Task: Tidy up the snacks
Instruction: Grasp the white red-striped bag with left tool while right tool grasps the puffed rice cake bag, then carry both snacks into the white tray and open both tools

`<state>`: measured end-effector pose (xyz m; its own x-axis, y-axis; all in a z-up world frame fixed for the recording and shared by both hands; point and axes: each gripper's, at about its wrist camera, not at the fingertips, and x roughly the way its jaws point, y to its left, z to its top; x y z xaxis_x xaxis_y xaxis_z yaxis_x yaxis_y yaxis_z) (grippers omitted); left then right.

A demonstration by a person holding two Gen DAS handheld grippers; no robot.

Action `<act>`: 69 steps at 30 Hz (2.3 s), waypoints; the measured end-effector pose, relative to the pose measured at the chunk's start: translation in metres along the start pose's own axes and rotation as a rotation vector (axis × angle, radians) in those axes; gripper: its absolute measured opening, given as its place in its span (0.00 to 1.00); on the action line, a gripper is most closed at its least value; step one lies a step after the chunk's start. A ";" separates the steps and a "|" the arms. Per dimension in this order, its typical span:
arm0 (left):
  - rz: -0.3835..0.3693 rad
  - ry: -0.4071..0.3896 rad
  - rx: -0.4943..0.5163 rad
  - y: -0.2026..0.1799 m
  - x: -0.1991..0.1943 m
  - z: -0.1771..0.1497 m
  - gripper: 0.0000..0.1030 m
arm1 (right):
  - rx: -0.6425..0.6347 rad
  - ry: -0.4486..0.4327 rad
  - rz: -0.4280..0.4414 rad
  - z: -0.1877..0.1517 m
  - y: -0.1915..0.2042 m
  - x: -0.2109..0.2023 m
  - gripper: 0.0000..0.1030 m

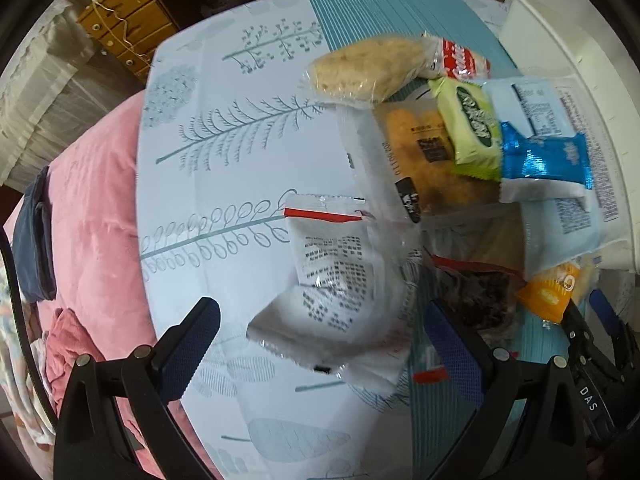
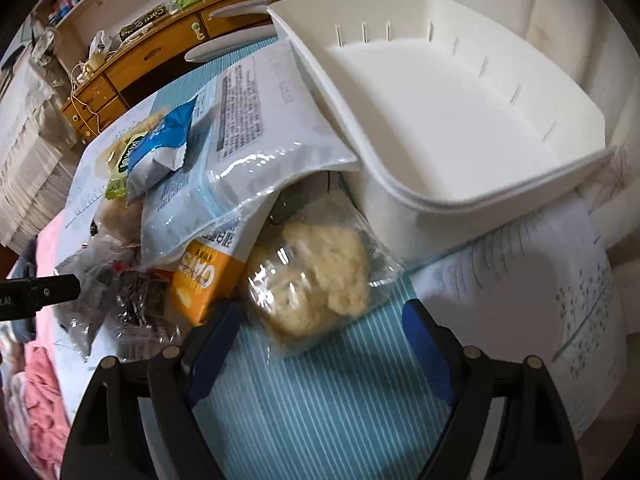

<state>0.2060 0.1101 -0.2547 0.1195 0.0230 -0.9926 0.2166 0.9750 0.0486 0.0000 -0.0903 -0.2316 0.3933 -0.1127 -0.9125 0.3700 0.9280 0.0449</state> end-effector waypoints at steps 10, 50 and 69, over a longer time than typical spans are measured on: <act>-0.111 0.057 0.015 0.011 0.029 0.010 0.91 | -0.104 -0.028 -0.127 0.005 0.024 0.024 0.84; -0.488 -0.042 -0.149 0.033 -0.042 -0.089 0.49 | -0.037 0.069 0.206 -0.018 0.023 -0.064 0.61; -0.547 -0.292 -0.244 -0.062 -0.124 -0.063 0.50 | -0.230 -0.214 0.339 0.044 -0.068 -0.154 0.61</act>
<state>0.1164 0.0610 -0.1417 0.3197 -0.5169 -0.7941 0.0991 0.8517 -0.5145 -0.0486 -0.1515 -0.0764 0.6341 0.1618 -0.7562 0.0042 0.9771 0.2126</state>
